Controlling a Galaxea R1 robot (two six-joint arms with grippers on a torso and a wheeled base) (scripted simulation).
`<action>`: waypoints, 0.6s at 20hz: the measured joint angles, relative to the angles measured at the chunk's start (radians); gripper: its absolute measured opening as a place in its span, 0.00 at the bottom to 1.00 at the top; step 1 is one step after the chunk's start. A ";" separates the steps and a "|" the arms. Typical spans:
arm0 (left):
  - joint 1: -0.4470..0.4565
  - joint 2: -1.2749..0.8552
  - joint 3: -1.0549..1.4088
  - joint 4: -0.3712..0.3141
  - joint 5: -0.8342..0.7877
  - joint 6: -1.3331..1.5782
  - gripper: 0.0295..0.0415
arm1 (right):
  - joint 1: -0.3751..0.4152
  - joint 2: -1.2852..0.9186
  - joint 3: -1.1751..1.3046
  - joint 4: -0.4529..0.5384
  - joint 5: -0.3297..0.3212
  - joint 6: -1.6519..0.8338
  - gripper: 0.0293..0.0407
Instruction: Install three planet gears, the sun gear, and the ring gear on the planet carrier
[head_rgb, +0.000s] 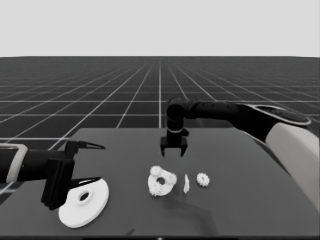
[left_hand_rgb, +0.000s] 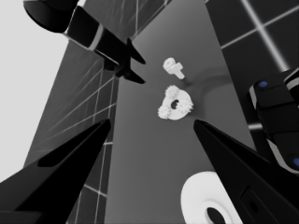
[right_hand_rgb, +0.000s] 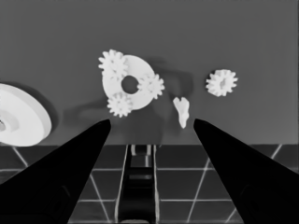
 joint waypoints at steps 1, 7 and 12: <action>0.000 0.000 0.000 0.000 0.000 0.000 0.75 | 0.001 0.000 -0.001 0.001 0.000 -0.001 0.81; 0.000 0.000 0.000 0.000 0.000 0.000 0.75 | 0.024 -0.409 0.167 0.019 -0.017 -0.239 0.81; 0.000 0.000 0.000 0.000 0.000 0.000 0.75 | -0.115 -0.427 0.178 -0.138 0.056 -0.251 0.81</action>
